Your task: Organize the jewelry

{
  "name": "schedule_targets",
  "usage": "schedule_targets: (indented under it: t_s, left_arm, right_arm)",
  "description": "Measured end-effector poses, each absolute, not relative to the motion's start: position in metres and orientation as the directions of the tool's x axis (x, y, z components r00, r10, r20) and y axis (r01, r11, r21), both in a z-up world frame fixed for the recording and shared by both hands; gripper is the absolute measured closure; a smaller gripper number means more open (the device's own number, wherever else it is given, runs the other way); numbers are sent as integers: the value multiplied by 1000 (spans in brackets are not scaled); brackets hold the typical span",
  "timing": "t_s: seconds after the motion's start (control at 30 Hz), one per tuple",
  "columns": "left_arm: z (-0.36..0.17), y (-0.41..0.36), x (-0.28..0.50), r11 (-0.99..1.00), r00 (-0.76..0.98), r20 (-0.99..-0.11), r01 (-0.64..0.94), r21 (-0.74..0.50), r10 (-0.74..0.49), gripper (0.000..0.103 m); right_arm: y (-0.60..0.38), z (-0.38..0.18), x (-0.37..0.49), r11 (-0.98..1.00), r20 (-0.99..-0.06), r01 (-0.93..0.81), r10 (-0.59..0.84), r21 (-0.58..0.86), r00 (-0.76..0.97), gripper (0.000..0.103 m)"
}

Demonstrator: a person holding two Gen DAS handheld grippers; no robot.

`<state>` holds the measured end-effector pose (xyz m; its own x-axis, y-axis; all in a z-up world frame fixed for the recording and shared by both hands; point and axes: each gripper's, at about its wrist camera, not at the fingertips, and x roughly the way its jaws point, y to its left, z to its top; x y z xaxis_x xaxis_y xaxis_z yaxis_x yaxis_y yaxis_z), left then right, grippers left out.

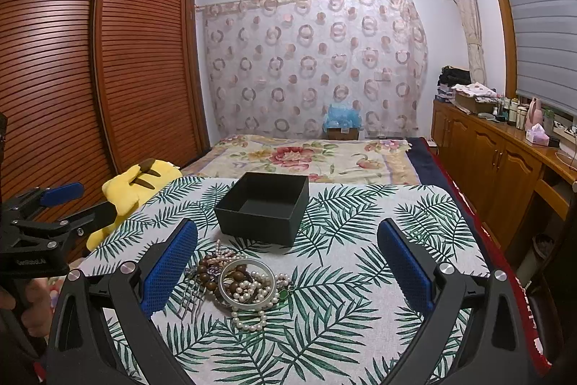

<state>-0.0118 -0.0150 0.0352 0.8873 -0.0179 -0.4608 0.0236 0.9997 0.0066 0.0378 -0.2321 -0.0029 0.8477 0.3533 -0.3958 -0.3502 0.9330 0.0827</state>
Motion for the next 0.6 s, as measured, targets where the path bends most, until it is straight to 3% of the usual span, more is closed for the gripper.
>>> schedule_targets:
  t_s: [0.33,0.6]
  left_arm:
    - [31,-23,-7,1000,869,-494,21,1,-17,7]
    - [-4,3,3,999,834,-550,34,-22,-40,7]
  right_arm:
    - [-224,-6,36,924,-417,-372,375,93,828,2]
    - [-218,-23,48,893,-457,-440,431,94,778,2]
